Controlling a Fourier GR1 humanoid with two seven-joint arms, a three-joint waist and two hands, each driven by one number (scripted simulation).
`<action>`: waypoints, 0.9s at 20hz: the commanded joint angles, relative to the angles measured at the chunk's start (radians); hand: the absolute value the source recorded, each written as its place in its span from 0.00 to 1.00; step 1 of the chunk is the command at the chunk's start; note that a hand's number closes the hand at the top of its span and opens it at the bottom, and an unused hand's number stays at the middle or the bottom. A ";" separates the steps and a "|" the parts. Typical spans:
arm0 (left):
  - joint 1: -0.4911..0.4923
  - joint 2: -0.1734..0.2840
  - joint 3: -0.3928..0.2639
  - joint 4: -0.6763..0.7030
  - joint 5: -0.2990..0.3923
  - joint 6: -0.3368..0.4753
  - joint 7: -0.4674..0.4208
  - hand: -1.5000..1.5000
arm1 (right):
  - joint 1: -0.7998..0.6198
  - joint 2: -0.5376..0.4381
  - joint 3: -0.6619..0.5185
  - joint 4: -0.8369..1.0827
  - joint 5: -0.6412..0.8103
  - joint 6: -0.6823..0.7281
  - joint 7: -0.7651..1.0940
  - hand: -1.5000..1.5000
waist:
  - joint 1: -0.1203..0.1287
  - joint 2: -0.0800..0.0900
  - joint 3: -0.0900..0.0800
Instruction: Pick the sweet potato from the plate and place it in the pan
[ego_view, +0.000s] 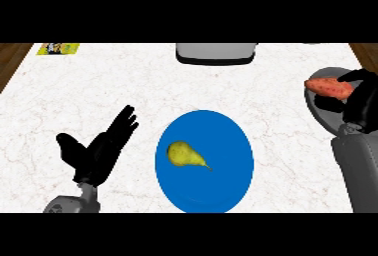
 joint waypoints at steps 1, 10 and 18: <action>-0.019 0.002 0.004 -0.006 -0.004 0.000 0.025 0.50 | -0.086 -0.082 -0.118 0.228 -0.055 -0.130 -0.104 1.00 | 0.011 0.004 0.001; 0.032 0.000 0.001 -0.017 0.004 -0.041 -0.002 0.50 | -0.155 -0.167 -0.265 0.596 -0.309 -0.269 -0.537 1.00 | 0.022 0.008 0.003; -0.033 0.000 0.018 -0.001 0.011 -0.045 0.016 0.50 | -0.199 -0.311 -0.301 0.865 -0.293 -0.059 -0.473 0.00 | 0.043 0.023 0.005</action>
